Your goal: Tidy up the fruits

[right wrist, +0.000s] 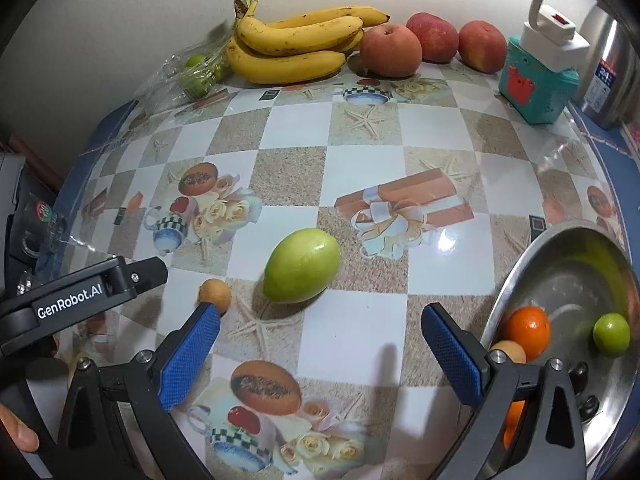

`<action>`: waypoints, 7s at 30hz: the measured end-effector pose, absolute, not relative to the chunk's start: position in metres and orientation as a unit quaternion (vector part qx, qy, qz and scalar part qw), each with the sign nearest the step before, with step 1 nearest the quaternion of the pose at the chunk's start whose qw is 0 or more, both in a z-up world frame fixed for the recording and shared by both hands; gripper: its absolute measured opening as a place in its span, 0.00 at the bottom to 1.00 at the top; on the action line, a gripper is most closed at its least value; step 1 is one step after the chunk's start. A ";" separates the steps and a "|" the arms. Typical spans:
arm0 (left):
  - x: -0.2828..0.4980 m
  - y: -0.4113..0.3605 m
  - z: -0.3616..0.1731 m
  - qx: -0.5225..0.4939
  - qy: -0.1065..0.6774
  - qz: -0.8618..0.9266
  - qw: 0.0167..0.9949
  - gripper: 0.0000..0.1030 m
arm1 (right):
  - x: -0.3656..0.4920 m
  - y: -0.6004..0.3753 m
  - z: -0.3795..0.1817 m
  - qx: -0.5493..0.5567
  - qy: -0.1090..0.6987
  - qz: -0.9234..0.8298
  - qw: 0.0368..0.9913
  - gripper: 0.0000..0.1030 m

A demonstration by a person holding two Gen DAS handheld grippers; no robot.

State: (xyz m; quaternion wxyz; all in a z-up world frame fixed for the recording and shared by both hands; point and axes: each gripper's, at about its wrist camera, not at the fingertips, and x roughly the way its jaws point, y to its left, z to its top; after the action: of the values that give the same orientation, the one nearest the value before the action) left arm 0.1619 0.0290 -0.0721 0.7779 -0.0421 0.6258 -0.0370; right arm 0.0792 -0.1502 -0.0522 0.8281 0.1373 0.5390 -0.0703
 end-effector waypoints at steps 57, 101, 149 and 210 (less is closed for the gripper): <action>0.163 -0.002 -0.083 -0.057 0.639 -0.090 0.762 0.82 | 0.093 -0.148 -0.060 0.098 0.542 -0.058 0.832 0.46; 0.132 -0.048 -0.031 -0.036 0.592 -0.180 0.785 0.27 | 0.024 -0.209 -0.013 0.208 0.510 -0.128 0.825 0.40; 0.030 -0.185 -0.043 0.098 0.607 -0.333 0.715 0.28 | -0.020 -0.314 -0.052 0.313 0.520 -0.217 0.764 0.41; 0.114 -0.087 -0.051 0.110 0.591 -0.044 0.798 0.93 | 0.002 -0.276 -0.035 0.231 0.521 -0.180 0.802 0.96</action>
State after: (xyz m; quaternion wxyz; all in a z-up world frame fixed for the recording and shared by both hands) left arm 0.1137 -0.0873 -0.0506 0.7980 0.1095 0.5910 -0.0439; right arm 0.0018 -0.2763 -0.0348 0.8018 0.2310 0.5210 -0.1800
